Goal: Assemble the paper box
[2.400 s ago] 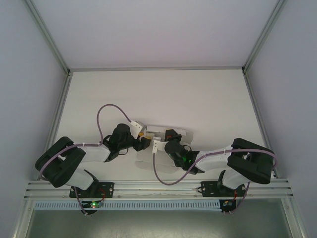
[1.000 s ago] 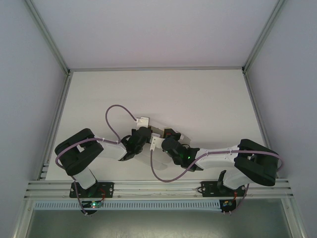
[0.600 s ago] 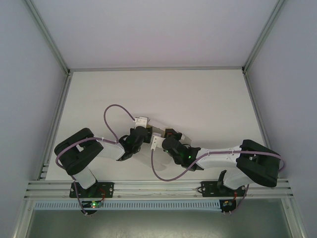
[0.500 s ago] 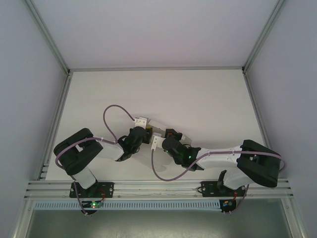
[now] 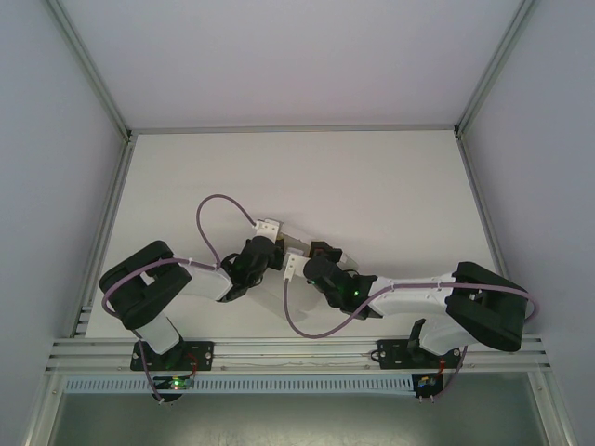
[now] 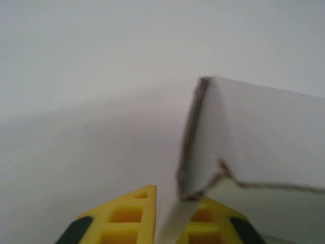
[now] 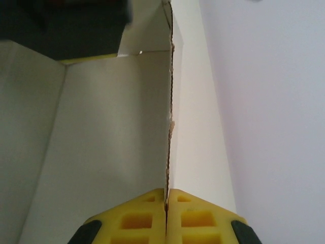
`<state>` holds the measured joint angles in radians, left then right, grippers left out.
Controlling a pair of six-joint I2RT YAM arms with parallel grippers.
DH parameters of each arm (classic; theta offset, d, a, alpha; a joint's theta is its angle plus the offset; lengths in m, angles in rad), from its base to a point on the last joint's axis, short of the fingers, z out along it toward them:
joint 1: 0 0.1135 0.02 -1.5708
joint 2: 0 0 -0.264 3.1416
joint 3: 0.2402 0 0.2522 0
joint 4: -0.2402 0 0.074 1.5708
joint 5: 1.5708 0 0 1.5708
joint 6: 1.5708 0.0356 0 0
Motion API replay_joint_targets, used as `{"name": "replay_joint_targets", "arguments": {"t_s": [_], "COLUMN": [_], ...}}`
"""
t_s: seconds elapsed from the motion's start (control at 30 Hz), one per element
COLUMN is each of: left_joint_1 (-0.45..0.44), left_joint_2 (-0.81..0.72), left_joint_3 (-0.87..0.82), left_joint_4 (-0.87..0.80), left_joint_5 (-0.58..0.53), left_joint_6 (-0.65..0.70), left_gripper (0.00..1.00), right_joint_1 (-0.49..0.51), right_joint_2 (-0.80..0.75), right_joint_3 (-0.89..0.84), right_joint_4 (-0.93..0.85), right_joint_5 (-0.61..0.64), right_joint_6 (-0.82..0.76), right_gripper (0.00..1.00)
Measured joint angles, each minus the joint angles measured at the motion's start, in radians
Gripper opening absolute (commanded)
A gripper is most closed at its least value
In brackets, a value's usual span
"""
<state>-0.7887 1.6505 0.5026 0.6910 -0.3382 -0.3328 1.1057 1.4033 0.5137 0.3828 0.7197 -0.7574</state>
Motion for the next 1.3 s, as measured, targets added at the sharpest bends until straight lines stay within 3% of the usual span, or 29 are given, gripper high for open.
{"name": "replay_joint_targets", "arguments": {"t_s": [0.33,0.6,0.73,0.8,0.87,0.93,1.13,1.3], "left_joint_1": [-0.031,-0.036,-0.027,0.003,0.016,0.017,0.016,0.006], "left_joint_2": [0.001,-0.039,-0.101,-0.125,-0.147,-0.174,-0.261,-0.341], "left_joint_3": [0.045,0.034,-0.034,-0.048,-0.049,-0.049,-0.058,-0.103], "left_joint_4": [-0.117,-0.167,-0.145,-0.158,-0.173,-0.187,-0.236,-0.259], "left_joint_5": [-0.153,-0.155,-0.114,-0.119,-0.134,-0.14,-0.145,-0.11], "left_joint_6": [-0.134,-0.154,-0.112,-0.104,-0.099,-0.101,-0.13,-0.164], "left_gripper": [0.0,0.0,0.0,0.0,0.0,0.0,0.0,0.0], "right_joint_1": [-0.011,-0.022,-0.017,-0.018,-0.017,-0.017,-0.018,-0.1], "right_joint_2": [0.025,0.028,0.021,0.003,-0.032,-0.106,-0.548,-0.856], "right_joint_3": [0.044,0.047,0.046,0.04,0.04,0.04,-0.046,-0.085], "right_joint_4": [-0.025,-0.016,-0.031,-0.074,-0.111,-0.151,-0.12,-0.108], "right_joint_5": [-0.033,-0.058,-0.051,-0.044,-0.049,-0.085,-0.277,-0.311], "right_joint_6": [0.03,0.034,0.037,0.048,0.064,0.1,0.217,0.44], "right_gripper": [0.0,0.0,0.3,0.37,0.74,0.98,0.98,0.98]}}
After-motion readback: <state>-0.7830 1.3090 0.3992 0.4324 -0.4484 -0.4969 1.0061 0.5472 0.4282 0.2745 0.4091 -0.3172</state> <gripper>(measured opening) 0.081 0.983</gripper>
